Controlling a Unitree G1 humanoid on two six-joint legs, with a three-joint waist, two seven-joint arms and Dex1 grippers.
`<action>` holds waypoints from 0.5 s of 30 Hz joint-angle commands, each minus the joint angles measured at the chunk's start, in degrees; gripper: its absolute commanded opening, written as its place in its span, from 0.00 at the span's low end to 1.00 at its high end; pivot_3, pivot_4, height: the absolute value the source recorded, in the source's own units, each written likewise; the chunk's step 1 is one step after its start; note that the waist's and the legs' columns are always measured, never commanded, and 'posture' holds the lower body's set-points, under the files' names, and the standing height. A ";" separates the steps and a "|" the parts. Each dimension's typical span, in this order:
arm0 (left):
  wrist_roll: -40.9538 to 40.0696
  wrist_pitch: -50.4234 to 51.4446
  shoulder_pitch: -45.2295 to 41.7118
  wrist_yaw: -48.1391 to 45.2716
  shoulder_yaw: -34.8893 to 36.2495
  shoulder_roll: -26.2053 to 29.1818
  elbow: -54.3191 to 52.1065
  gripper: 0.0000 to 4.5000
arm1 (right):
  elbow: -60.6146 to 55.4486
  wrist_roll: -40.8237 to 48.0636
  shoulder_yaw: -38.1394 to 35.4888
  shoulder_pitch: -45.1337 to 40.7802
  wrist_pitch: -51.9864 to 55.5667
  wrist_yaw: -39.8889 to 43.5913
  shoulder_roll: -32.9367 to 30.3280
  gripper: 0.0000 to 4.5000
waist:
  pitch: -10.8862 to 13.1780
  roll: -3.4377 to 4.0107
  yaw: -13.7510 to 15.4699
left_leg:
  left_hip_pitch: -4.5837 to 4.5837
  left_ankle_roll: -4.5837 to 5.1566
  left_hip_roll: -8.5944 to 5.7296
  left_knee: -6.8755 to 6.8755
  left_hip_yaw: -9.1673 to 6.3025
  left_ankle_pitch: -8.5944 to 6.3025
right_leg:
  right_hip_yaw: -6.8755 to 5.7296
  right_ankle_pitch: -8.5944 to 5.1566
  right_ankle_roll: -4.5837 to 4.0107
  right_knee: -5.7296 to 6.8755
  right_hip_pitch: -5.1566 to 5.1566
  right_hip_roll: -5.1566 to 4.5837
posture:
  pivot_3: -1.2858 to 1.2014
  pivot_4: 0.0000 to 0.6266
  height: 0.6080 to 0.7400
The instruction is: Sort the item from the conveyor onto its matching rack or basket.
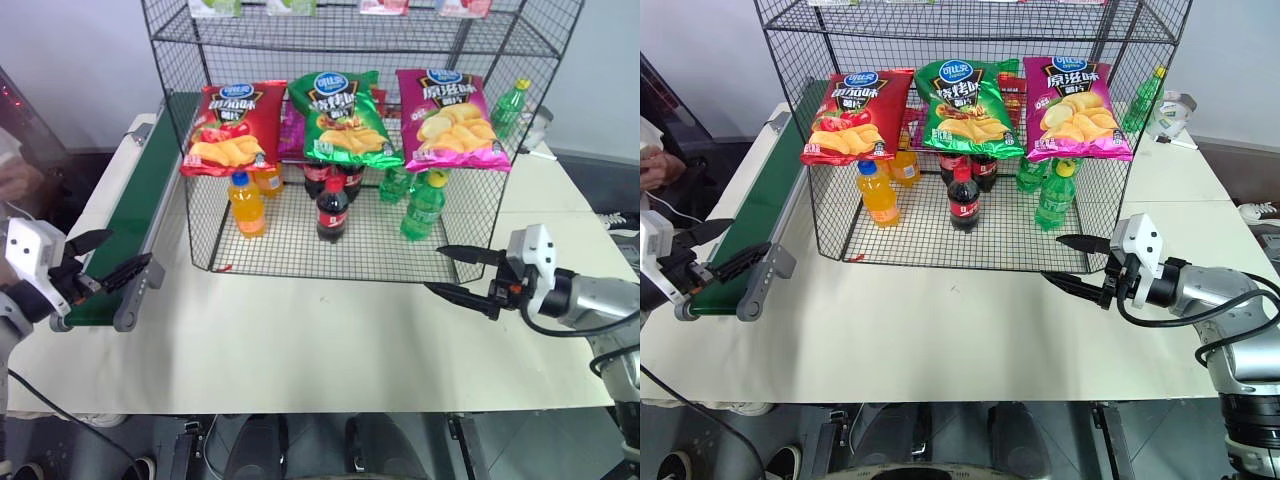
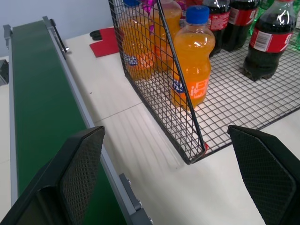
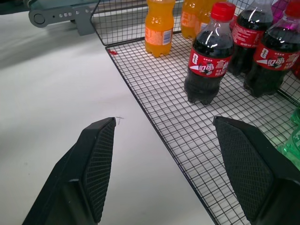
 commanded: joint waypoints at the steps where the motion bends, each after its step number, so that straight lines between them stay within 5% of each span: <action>1: 0.45 -1.73 -0.85 -0.13 0.71 0.32 0.00 1.00 | -0.03 -0.20 -0.76 0.27 -1.92 0.51 -0.03 0.77 | 0.00 0.00 0.17 | 0.00 0.00 0.00 0.00 0.00 0.00 | 0.00 0.00 0.00 0.00 0.00 0.00 | 0.52 0.24 0.99; 15: 0.47 -2.19 -1.10 -0.55 0.42 -0.41 0.39 1.00 | 0.54 -0.94 -0.71 1.10 -3.38 0.93 -0.17 0.77 | 0.00 -0.01 0.74 | 0.00 0.00 0.00 0.06 0.01 0.00 | 0.01 0.00 0.01 0.05 0.00 0.00 | 0.52 0.24 0.99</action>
